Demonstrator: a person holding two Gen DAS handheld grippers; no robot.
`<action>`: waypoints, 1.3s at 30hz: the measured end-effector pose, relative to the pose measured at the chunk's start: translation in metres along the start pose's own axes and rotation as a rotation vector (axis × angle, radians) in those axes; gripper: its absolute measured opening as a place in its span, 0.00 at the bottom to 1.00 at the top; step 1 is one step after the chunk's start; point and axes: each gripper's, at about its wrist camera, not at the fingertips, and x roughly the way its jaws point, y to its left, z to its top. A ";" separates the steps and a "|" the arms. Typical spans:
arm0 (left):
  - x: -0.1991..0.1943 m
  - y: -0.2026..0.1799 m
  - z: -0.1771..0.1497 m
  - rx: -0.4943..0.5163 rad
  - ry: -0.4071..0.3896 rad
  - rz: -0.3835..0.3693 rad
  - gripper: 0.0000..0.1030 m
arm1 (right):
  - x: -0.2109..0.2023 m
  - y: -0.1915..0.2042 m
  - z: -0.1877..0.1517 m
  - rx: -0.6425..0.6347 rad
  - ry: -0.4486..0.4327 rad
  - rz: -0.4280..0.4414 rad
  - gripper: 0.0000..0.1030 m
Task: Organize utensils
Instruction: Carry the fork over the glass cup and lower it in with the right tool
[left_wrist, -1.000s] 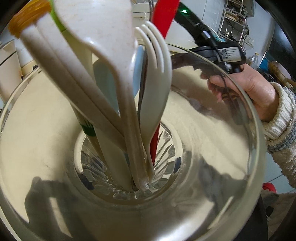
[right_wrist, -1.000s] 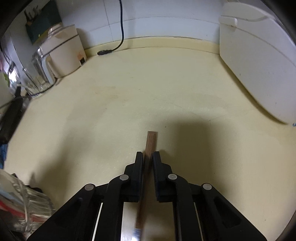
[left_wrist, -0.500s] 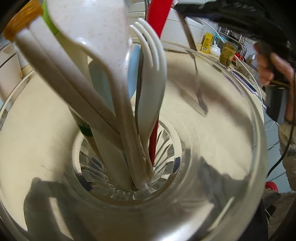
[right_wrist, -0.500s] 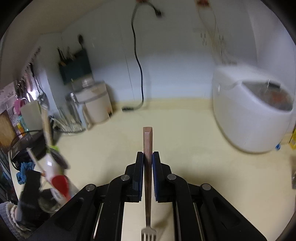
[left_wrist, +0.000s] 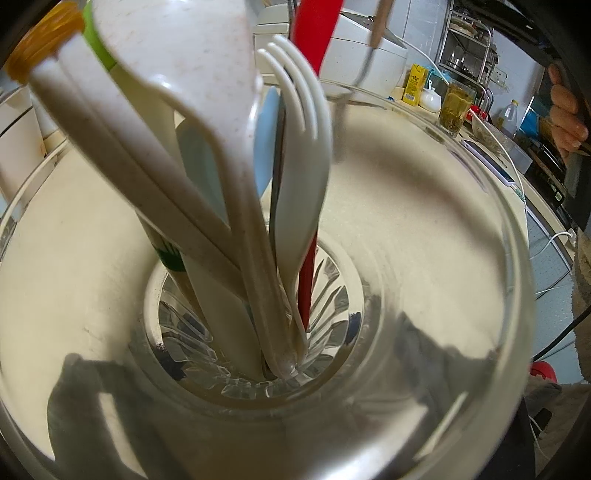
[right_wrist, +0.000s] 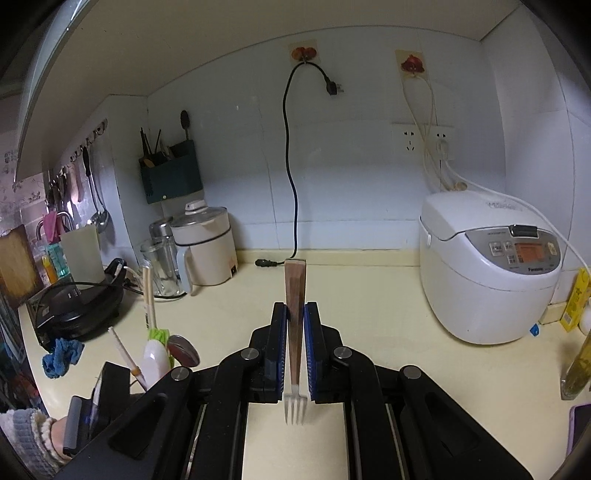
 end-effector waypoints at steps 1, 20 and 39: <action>0.000 0.000 0.000 0.000 0.000 0.000 0.97 | -0.002 0.001 0.001 0.000 -0.004 0.003 0.09; 0.000 0.000 0.000 0.000 0.000 0.000 0.97 | -0.073 0.057 0.044 -0.067 -0.195 0.136 0.09; 0.001 -0.002 -0.002 -0.003 -0.002 -0.002 0.97 | -0.033 0.107 0.043 -0.119 -0.132 0.242 0.09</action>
